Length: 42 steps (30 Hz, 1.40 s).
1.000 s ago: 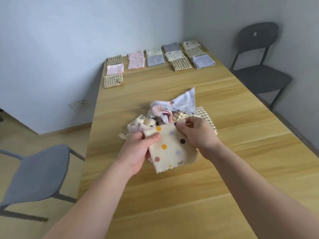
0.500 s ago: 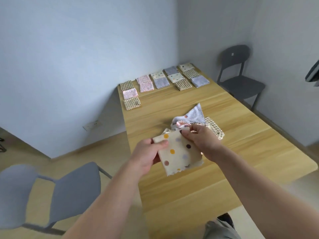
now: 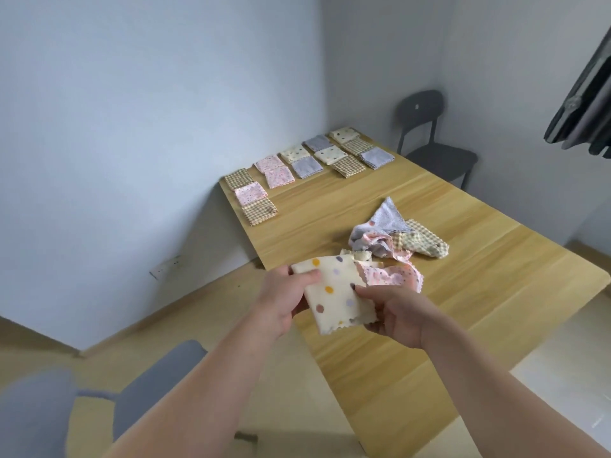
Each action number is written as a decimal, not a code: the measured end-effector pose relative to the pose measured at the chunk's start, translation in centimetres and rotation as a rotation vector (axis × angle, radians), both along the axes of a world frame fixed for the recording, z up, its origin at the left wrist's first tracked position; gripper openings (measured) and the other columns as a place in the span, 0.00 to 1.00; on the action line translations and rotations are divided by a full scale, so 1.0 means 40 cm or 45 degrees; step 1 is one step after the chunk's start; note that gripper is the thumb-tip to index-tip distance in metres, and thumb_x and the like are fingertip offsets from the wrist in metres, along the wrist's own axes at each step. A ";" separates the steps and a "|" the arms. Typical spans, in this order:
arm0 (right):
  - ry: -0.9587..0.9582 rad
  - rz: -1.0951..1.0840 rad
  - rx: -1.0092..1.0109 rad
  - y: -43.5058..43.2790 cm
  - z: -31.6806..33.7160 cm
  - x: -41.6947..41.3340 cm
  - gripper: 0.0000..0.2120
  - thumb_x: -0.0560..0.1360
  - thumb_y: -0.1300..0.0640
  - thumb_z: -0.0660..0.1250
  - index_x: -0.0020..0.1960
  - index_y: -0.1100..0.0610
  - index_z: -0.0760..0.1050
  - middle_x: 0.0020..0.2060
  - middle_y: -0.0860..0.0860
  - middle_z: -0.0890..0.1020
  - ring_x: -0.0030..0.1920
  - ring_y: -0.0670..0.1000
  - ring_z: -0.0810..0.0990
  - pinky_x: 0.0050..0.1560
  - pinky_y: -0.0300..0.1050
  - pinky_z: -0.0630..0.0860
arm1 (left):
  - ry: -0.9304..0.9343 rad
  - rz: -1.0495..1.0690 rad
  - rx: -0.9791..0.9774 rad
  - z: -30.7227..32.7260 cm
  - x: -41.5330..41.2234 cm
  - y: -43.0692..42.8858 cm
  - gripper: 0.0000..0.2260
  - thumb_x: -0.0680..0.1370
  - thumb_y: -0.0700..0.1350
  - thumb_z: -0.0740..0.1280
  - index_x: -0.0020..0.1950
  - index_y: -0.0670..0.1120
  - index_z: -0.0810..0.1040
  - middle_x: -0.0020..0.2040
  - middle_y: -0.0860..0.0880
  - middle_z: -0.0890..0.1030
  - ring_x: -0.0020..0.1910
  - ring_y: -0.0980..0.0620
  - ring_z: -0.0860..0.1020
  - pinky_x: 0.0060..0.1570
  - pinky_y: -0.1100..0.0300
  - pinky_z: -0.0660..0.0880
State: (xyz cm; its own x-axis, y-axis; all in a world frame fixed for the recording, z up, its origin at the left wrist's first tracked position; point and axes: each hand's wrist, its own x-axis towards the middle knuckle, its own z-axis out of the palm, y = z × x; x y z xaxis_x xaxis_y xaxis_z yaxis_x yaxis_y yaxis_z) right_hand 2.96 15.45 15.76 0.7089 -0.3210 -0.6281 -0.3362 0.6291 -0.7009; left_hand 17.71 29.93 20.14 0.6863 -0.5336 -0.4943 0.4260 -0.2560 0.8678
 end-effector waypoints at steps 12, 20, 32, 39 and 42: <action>0.141 -0.362 0.100 -0.114 -0.005 0.399 0.08 0.77 0.59 0.72 0.55 0.60 0.84 0.48 0.56 0.86 0.45 0.56 0.83 0.42 0.50 0.82 | -0.243 -0.499 0.143 -0.030 0.432 -0.143 0.13 0.77 0.31 0.68 0.55 0.46 0.85 0.53 0.47 0.85 0.46 0.50 0.85 0.47 0.54 0.83; 0.261 -0.644 -0.036 -0.285 -0.174 0.820 0.18 0.74 0.66 0.74 0.61 0.61 0.74 0.52 0.60 0.84 0.45 0.57 0.84 0.37 0.48 0.82 | -0.370 -0.803 0.210 -0.254 0.917 -0.378 0.15 0.78 0.34 0.69 0.56 0.53 0.85 0.59 0.50 0.84 0.50 0.51 0.85 0.51 0.51 0.83; 0.695 -0.951 -0.073 -0.427 -0.365 1.382 0.36 0.71 0.66 0.73 0.74 0.54 0.63 0.59 0.53 0.77 0.53 0.56 0.82 0.51 0.50 0.83 | -0.737 -1.243 0.403 -0.429 1.421 -0.685 0.17 0.81 0.40 0.66 0.69 0.51 0.78 0.69 0.54 0.77 0.61 0.55 0.77 0.59 0.67 0.69; 0.836 -0.906 -0.421 -0.500 -0.421 1.488 0.32 0.74 0.58 0.73 0.73 0.49 0.62 0.56 0.50 0.77 0.51 0.51 0.78 0.44 0.39 0.73 | -0.988 -1.440 0.413 -0.533 1.559 -0.764 0.18 0.82 0.44 0.65 0.72 0.52 0.75 0.73 0.56 0.72 0.70 0.54 0.71 0.65 0.64 0.66; 0.885 -0.874 -0.525 -0.519 -0.437 1.512 0.32 0.75 0.55 0.73 0.74 0.49 0.61 0.57 0.48 0.75 0.50 0.49 0.78 0.44 0.41 0.75 | -1.159 -1.524 0.463 -0.553 1.585 -0.776 0.21 0.81 0.47 0.66 0.75 0.51 0.72 0.77 0.52 0.67 0.75 0.51 0.65 0.73 0.57 0.63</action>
State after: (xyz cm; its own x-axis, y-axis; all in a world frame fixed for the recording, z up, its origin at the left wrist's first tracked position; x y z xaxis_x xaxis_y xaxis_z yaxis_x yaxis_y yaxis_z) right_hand 63.43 -5.29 -1.71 -0.1787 -0.7970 -0.5769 -0.4082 0.5936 -0.6936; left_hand 81.10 -1.12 -1.98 0.0909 -0.9200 -0.3812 -0.7948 -0.2977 0.5288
